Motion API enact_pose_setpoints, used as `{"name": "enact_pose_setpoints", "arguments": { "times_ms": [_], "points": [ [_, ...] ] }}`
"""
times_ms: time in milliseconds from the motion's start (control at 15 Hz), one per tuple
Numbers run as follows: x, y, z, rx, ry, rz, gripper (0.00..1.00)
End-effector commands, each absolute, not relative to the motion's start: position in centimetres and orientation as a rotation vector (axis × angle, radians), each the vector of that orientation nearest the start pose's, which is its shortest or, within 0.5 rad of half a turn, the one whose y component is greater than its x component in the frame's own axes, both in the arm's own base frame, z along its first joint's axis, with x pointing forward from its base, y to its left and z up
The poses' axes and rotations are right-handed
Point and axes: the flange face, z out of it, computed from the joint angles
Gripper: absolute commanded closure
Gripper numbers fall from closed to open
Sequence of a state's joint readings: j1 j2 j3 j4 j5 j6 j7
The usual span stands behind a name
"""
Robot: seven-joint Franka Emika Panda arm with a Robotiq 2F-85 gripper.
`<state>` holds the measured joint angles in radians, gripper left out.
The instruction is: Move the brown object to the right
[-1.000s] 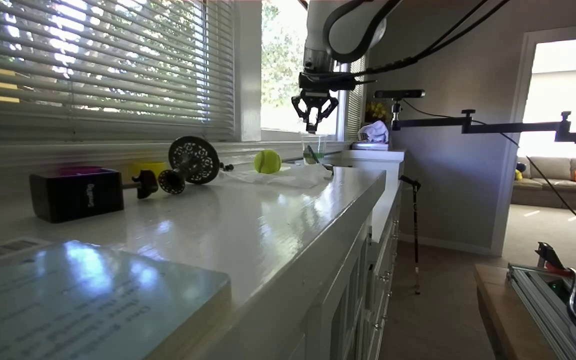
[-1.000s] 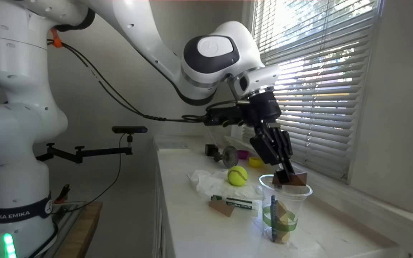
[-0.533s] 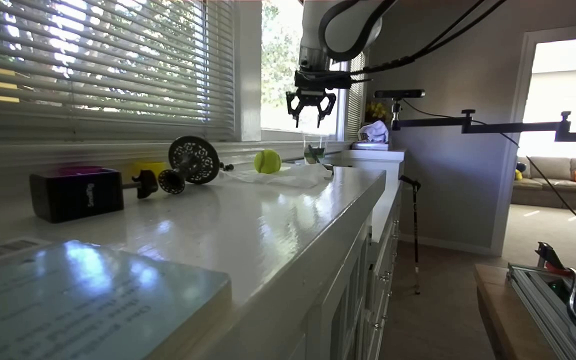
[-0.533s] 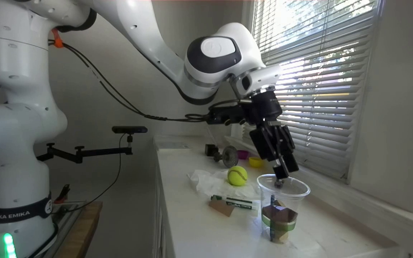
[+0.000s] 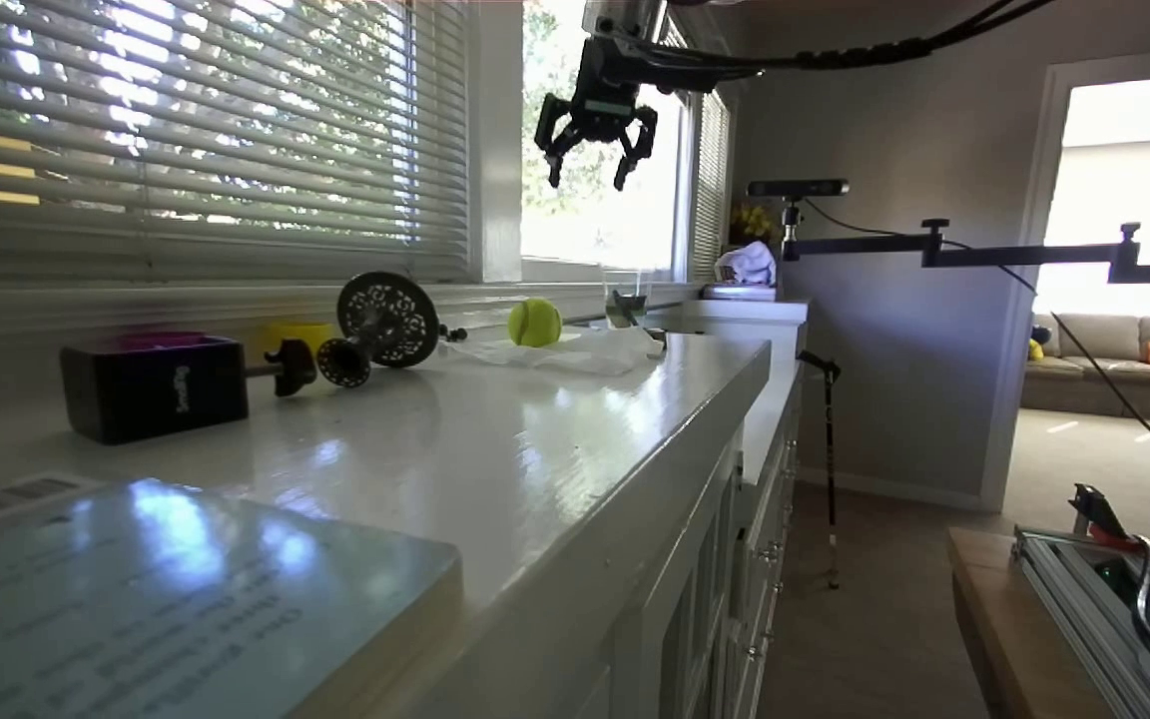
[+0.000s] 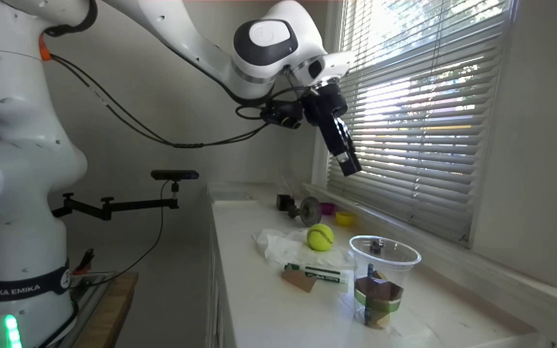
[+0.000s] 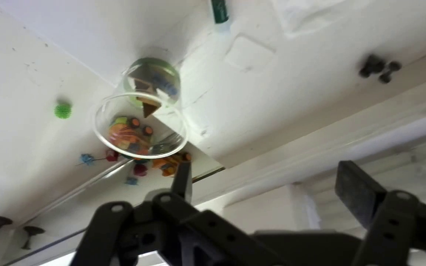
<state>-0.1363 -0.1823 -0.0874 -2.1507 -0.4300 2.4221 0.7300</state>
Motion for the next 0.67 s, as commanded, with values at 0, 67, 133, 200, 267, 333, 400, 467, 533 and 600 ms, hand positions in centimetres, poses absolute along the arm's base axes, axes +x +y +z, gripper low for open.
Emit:
{"name": "enact_pose_setpoints", "arguments": {
  "times_ms": [0, 67, 133, 200, 267, 333, 400, 467, 533, 600],
  "points": [
    [49.7, -6.4, 53.9, -3.094, 0.781, -0.796, 0.0],
    [49.5, -4.6, 53.8, -3.1, 0.69, -0.782, 0.0],
    [49.2, -3.1, 53.9, -3.107, 0.598, -0.765, 0.0],
    [49.0, -1.5, 53.6, -3.112, 0.508, -0.746, 0.0],
    [48.8, -0.5, 53.7, -3.114, 0.419, -0.726, 0.0],
    [48.7, 0.7, 53.3, -3.116, 0.333, -0.702, 0.0],
    [48.7, 1.5, 53.1, -3.111, 0.248, -0.676, 0.0],
    [48.7, 1.9, 53.0, -3.105, 0.165, -0.645, 0.0],
    [48.8, 2.6, 52.6, -3.094, 0.092, -0.6, 0.0],
    [48.9, 2.7, 52.5, -3.086, 0.018, -0.559, 0.0]
  ]
}}
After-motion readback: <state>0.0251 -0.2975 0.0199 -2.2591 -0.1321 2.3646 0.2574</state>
